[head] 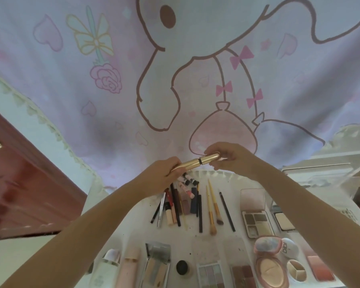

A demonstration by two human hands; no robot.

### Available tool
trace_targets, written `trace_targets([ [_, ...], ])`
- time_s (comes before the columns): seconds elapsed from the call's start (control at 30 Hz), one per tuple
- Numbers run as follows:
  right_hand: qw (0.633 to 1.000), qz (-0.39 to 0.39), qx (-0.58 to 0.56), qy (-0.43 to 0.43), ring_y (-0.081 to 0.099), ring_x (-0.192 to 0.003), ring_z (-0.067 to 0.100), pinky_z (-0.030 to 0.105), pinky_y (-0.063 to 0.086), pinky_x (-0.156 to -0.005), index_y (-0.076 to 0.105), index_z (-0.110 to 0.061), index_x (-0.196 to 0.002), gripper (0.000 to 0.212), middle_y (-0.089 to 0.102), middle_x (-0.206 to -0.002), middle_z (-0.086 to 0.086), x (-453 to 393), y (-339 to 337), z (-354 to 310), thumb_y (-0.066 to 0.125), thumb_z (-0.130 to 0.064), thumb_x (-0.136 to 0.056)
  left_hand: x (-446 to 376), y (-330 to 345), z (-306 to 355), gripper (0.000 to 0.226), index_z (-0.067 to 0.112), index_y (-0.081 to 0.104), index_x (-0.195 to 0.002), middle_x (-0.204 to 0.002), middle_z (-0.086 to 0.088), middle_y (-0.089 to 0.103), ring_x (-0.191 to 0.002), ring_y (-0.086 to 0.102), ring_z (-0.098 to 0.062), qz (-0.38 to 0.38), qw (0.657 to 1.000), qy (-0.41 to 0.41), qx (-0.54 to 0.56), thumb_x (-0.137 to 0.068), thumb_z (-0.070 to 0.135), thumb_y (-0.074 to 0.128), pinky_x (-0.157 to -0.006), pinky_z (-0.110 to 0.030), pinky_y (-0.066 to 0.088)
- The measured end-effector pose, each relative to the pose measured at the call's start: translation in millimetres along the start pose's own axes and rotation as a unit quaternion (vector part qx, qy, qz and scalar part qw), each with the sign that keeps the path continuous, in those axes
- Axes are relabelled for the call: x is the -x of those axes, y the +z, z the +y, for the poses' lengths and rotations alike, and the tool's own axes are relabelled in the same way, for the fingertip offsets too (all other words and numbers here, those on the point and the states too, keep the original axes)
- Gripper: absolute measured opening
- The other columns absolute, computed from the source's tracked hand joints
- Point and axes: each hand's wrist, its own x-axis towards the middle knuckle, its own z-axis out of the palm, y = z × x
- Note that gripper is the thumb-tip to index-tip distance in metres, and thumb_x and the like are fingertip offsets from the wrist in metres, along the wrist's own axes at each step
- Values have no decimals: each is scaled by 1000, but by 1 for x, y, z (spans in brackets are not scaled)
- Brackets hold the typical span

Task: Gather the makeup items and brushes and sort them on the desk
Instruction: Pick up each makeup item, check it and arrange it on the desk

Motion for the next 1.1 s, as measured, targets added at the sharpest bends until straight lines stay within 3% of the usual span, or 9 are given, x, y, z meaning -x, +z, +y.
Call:
trace_targets([
  [0.13, 998, -25, -18, 52, 60, -84, 0, 15, 48, -80, 50, -23, -119, 44, 57, -93, -12, -19, 27, 17, 62, -2, -82, 9, 2, -32, 18, 15, 43, -89, -69, 9, 37, -61, 38, -5, -7, 998, -53, -40, -98, 28, 35, -54, -9, 32],
  [0.23, 995, -23, 10, 98, 58, -86, 12, 11, 46, -75, 55, -11, -117, 35, 63, -99, 4, -35, 50, 32, 60, -3, -84, 22, 5, -73, 24, 7, 52, -102, -87, -1, 38, -85, 37, -16, -25, 988, -107, -107, -98, 24, 36, -70, -19, 28],
  [0.3, 989, -41, 65, 127, 60, -92, 20, 17, 45, -80, 59, -6, -113, 30, 65, -107, 15, -46, 68, 44, 59, -1, -84, 32, 9, -101, 31, 3, 48, -117, -107, -11, 42, -101, 39, -24, -76, 972, -165, -148, -99, 24, 33, -86, -25, 26],
  [0.37, 978, -77, 104, 166, 60, -102, 29, 26, 45, -84, 59, -4, -114, 27, 63, -113, 18, -55, 87, 55, 55, -5, -87, 39, 15, -128, 33, 4, 45, -122, -122, -14, 41, -113, 39, -28, -121, 957, -203, -166, -100, 23, 30, -97, -28, 25],
  [0.43, 967, -103, 137, 186, 56, -111, 27, 25, 42, -87, 57, -6, -118, 29, 59, -120, 15, -62, 105, 64, 52, -9, -89, 42, 23, -151, 33, 5, 44, -123, -126, -14, 41, -117, 38, -30, -150, 947, -227, -171, -100, 23, 30, -102, -32, 26],
  [0.53, 955, -110, 187, 202, 51, -117, 19, 18, 36, -88, 59, -10, -117, 28, 56, -127, 7, -66, 128, 75, 47, -9, -91, 42, 37, -174, 34, 8, 46, -123, -130, -12, 39, -120, 37, -31, -166, 932, -273, -169, -100, 27, 31, -98, -39, 35],
  [0.7, 944, -118, 229, 206, 39, -132, 18, 22, 34, -101, 61, -7, -111, 25, 39, -144, 12, -71, 151, 91, 47, -9, -91, 43, 69, -183, 34, 6, 53, -115, -124, -13, 49, -118, 40, -30, -98, 919, -360, -125, -99, 27, 30, -92, -37, 39],
  [0.93, 908, -173, 344, 164, 41, -127, 26, 33, 33, -104, 58, -9, -113, 25, 49, -133, 11, -83, 176, 94, 46, -12, -91, 64, 102, -181, 32, -1, 43, -121, -125, -15, 50, -117, 47, -26, -16, 886, -454, -90, -101, 20, 28, -97, -29, 35],
  [1.1, 862, -198, 455, 106, 48, -111, 22, 36, 46, -93, 55, -12, -116, 30, 54, -120, 8, -91, 200, 96, 47, -6, -88, 71, 109, -189, 30, 1, 43, -121, -126, -15, 50, -117, 48, -26, -4, 850, -525, -50, -98, 19, 36, -96, -29, 40],
])
